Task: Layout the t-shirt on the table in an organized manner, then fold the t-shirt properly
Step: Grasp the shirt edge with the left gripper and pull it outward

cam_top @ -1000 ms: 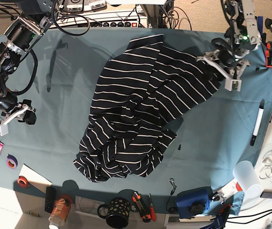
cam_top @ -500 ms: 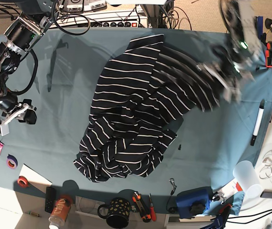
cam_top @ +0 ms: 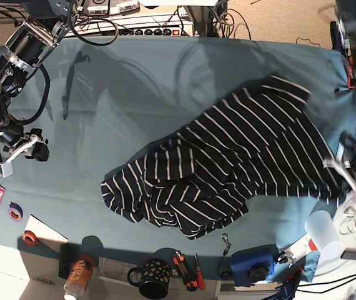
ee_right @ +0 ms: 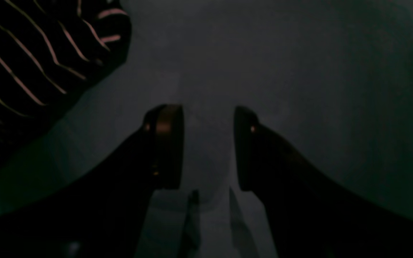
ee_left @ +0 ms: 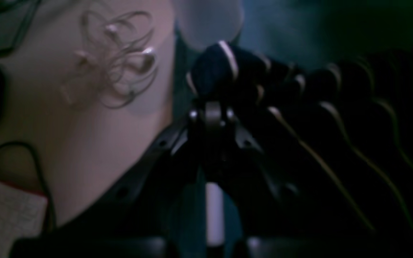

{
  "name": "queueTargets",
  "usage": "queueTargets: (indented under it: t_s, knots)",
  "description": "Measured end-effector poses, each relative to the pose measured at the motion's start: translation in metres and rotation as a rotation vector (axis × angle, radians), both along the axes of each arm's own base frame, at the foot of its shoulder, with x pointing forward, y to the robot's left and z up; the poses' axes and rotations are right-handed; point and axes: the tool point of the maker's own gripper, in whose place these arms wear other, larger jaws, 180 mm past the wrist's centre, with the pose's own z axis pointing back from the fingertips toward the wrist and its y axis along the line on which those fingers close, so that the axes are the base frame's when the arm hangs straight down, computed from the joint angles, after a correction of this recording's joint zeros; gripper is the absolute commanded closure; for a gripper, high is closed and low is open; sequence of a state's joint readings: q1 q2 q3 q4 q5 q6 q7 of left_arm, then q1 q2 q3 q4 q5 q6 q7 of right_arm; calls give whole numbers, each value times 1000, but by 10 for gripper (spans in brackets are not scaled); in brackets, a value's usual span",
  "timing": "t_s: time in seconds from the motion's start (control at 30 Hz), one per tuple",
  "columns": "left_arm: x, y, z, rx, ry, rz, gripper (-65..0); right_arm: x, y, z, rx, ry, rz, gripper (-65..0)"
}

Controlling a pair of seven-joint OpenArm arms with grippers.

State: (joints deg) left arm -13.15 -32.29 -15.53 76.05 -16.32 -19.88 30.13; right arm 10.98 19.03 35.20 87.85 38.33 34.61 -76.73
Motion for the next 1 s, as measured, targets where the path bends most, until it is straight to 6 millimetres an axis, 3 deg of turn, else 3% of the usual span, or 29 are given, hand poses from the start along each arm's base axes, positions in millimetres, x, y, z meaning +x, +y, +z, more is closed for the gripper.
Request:
queueTargets:
  t_s: [0.07, 0.17, 0.2, 0.23, 0.4, 0.57, 0.73, 0.87, 1.0]
  knots:
    - [4, -2, -3, -48, 39, -5, -3, 0, 1, 0, 6, -1, 3, -234]
    - [7, -11, -1, -106, 38, -31, -283, -1, 1, 0, 7, 4, 4, -234]
    - [8, -15, 2, -134, 26, -35, -343, -1, 1, 0, 7, 4, 4, -234]
    - [10, -17, 5, -160, 21, -37, -359, -1, 1, 0, 7, 4, 4, -234]
    - [1, -39, 7, -255, 146, -78, -353, -1, 1, 0, 7, 3, 4, -234]
    - [-9, -83, 36, -250, 131, -299, -343, -1, 1, 0, 7, 2, 4, -234]
    - [-42, -114, 47, -148, 133, -423, -312, -1, 1, -1, 3, 8, 3, -234]
    - [-82, -128, 25, -89, 193, -461, -313, -1, 1, -1, 3, 7, 3, -234]
    - [-107, -118, -18, -87, 303, -344, -313, -1, 1, -1, 4, 7, 4, -234]
